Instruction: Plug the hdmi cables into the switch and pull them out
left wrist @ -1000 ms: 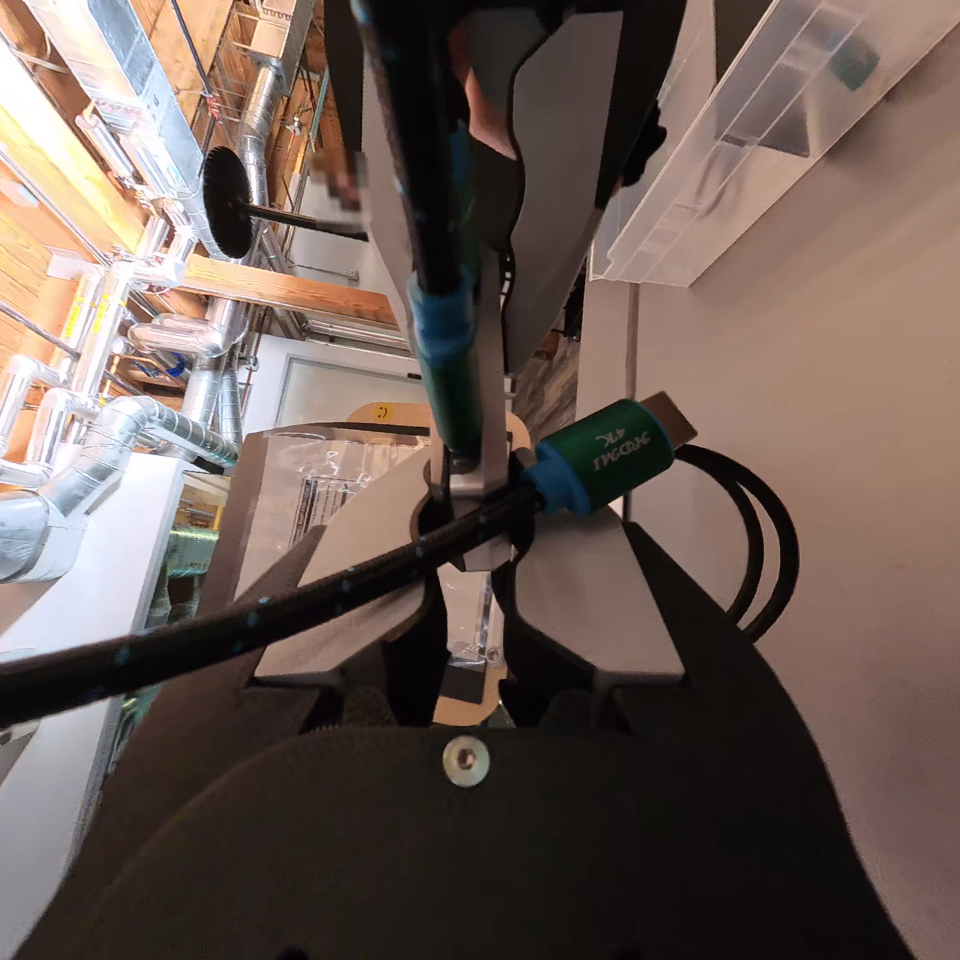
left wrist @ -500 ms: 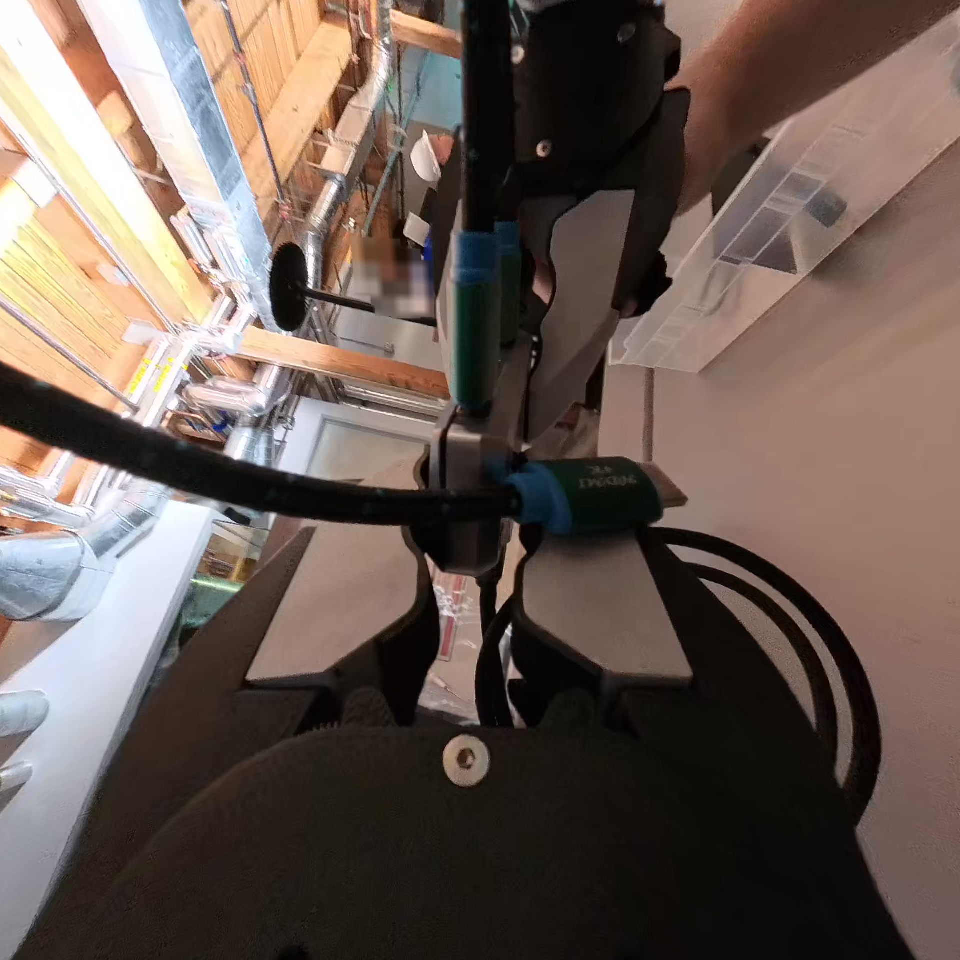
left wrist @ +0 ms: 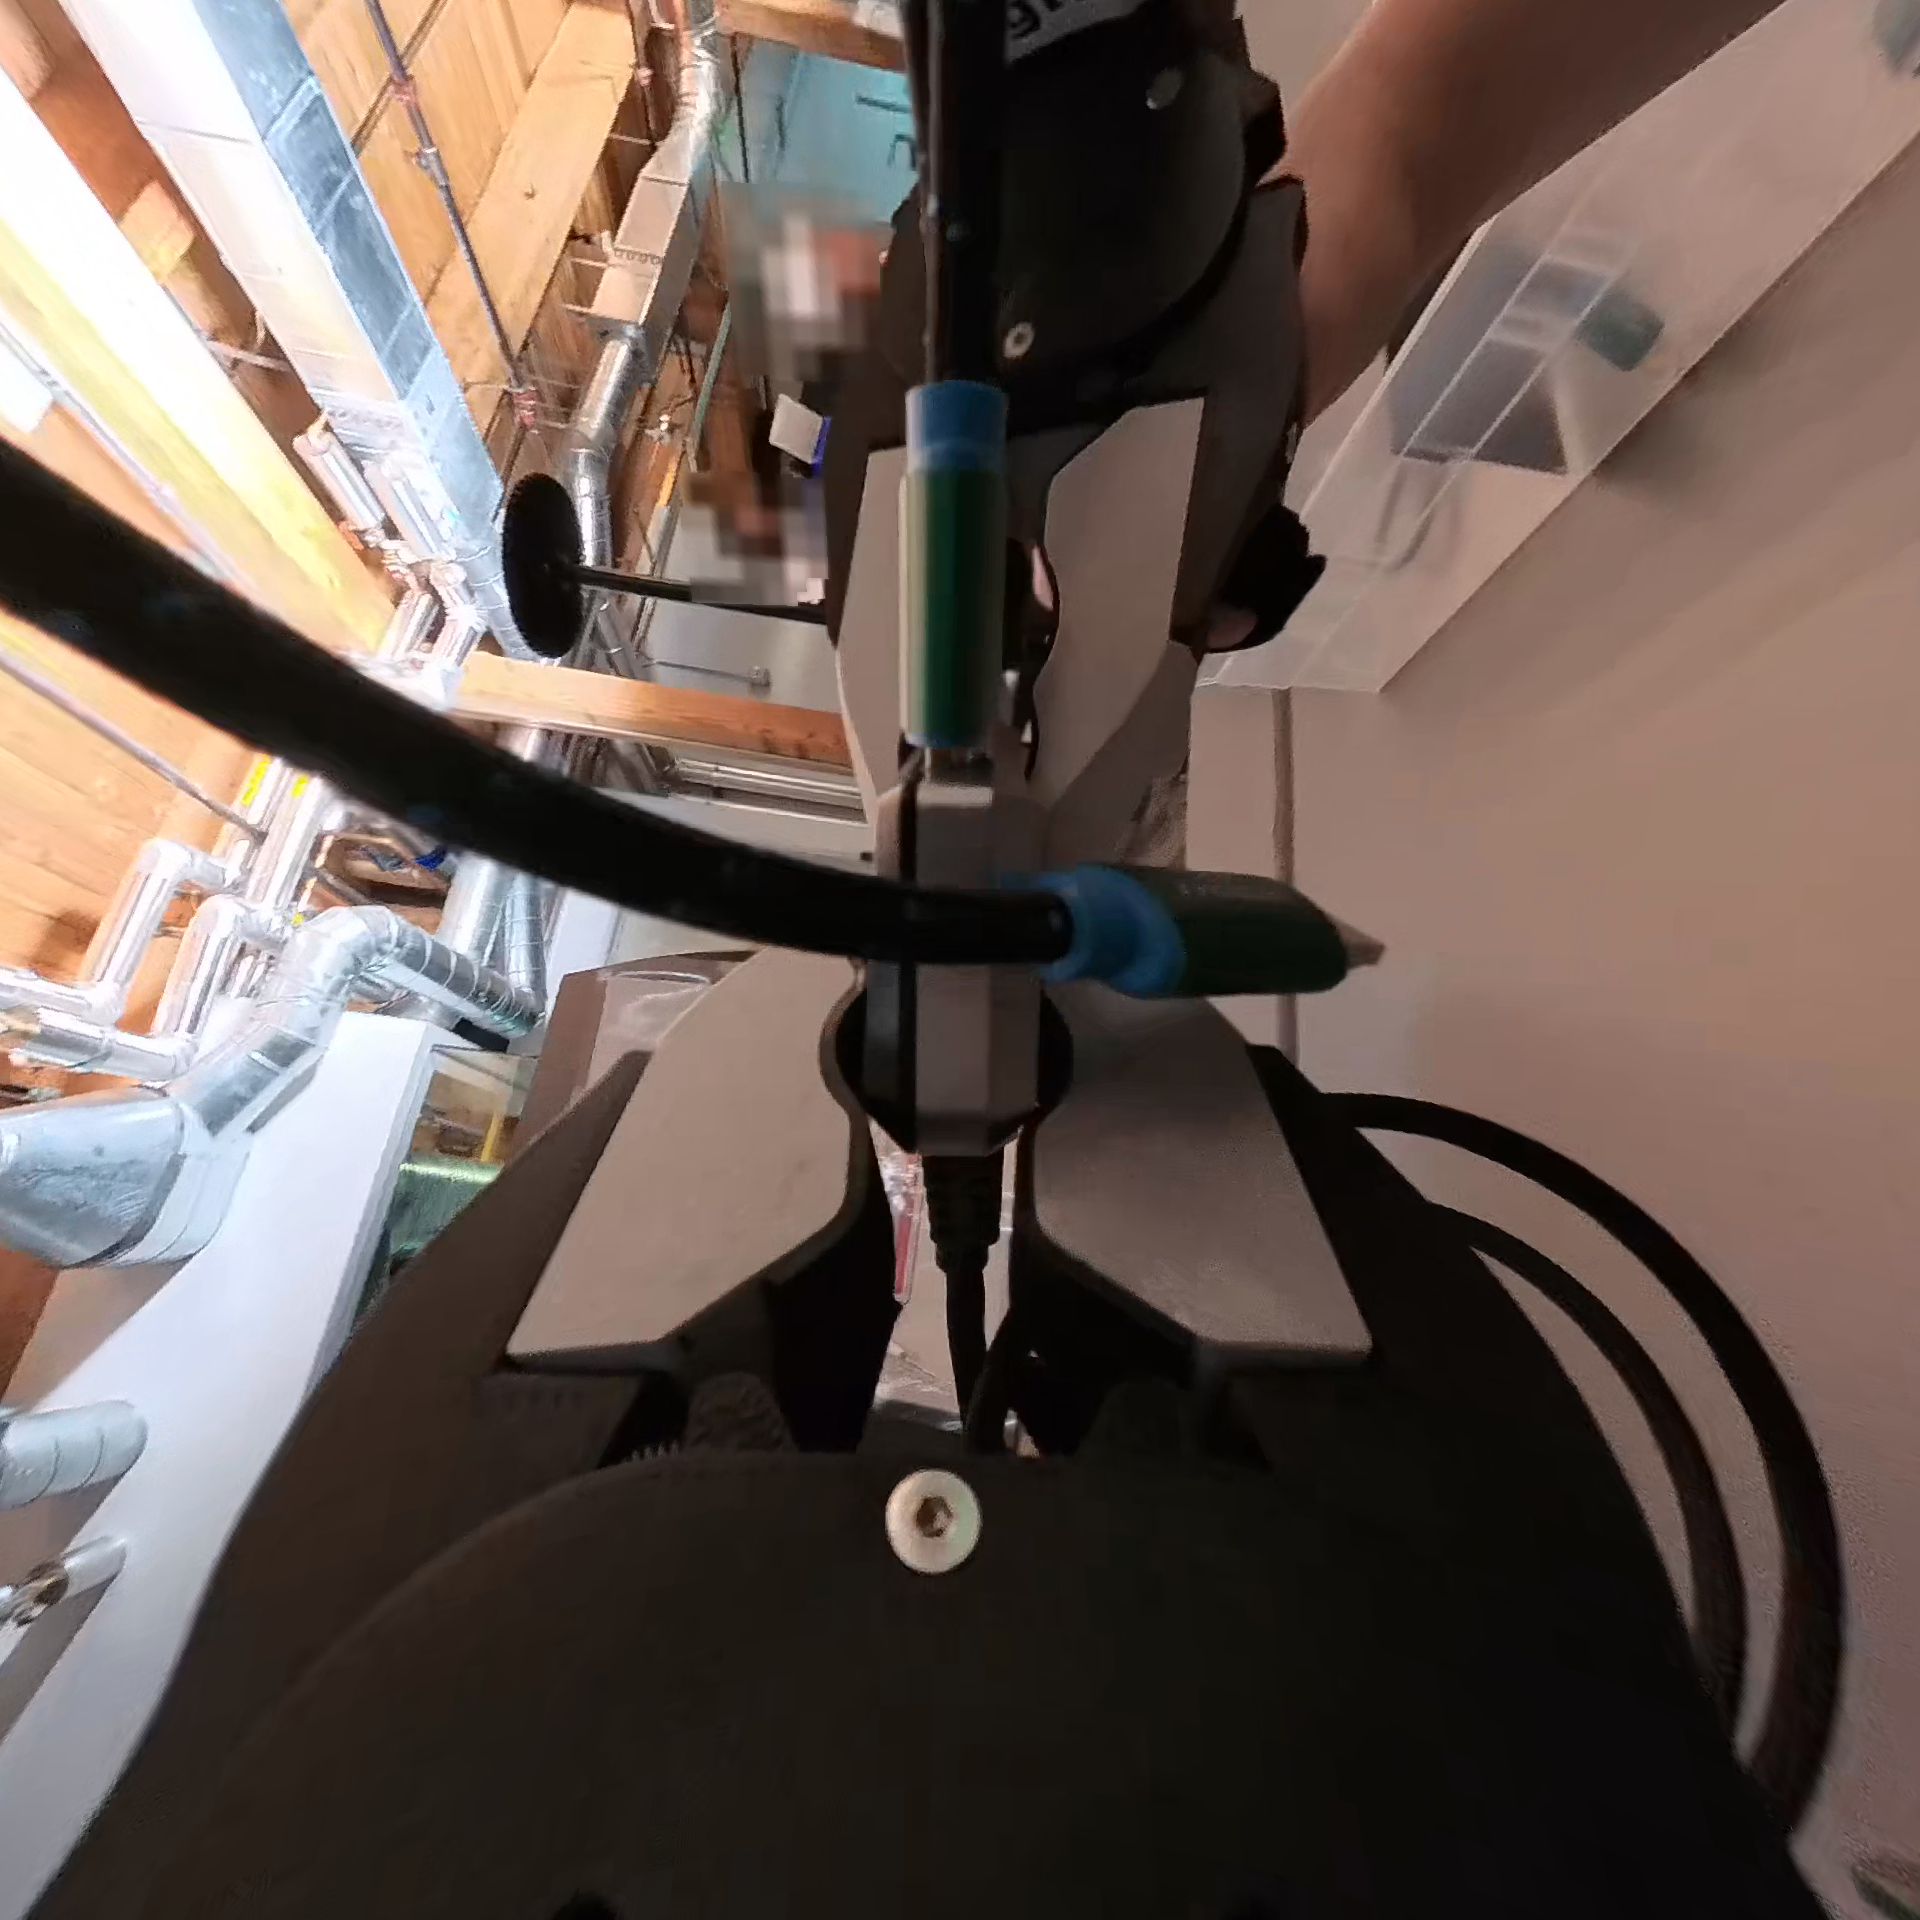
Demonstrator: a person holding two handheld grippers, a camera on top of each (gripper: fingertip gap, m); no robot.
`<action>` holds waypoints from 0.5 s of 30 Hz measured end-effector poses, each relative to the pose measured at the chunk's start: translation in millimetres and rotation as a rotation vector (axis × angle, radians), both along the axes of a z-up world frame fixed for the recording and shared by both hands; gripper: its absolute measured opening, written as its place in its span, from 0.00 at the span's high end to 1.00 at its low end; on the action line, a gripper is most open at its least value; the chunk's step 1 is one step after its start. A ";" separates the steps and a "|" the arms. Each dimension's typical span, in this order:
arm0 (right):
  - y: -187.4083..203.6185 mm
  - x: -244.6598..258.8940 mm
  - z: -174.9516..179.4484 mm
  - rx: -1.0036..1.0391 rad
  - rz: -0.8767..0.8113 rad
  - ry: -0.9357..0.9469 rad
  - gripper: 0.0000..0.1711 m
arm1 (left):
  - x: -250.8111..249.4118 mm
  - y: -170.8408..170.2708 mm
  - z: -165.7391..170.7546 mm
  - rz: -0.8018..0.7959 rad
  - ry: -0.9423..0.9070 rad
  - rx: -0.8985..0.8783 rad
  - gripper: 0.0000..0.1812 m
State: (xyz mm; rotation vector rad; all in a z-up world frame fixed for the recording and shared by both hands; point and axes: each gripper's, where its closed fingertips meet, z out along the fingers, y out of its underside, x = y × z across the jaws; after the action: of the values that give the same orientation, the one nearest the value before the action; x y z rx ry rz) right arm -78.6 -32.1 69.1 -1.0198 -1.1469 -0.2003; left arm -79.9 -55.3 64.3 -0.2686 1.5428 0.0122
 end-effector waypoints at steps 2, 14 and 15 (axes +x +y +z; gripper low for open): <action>3.0 9.9 4.3 -0.009 -0.027 0.038 0.83 | -0.3 4.3 4.5 0.018 -0.027 0.009 0.87; -0.7 13.0 20.6 -0.412 0.141 0.481 0.86 | -39.7 81.2 45.3 0.308 -0.181 0.101 0.87; 0.2 4.0 21.4 -0.420 0.158 0.503 0.86 | -41.7 85.3 47.1 0.327 -0.190 0.101 0.87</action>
State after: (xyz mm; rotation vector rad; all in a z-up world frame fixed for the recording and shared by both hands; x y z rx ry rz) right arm -74.6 -31.9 90.5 -1.2498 -0.8118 0.4218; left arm -121.6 30.0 111.4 -0.4267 1.2923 0.3127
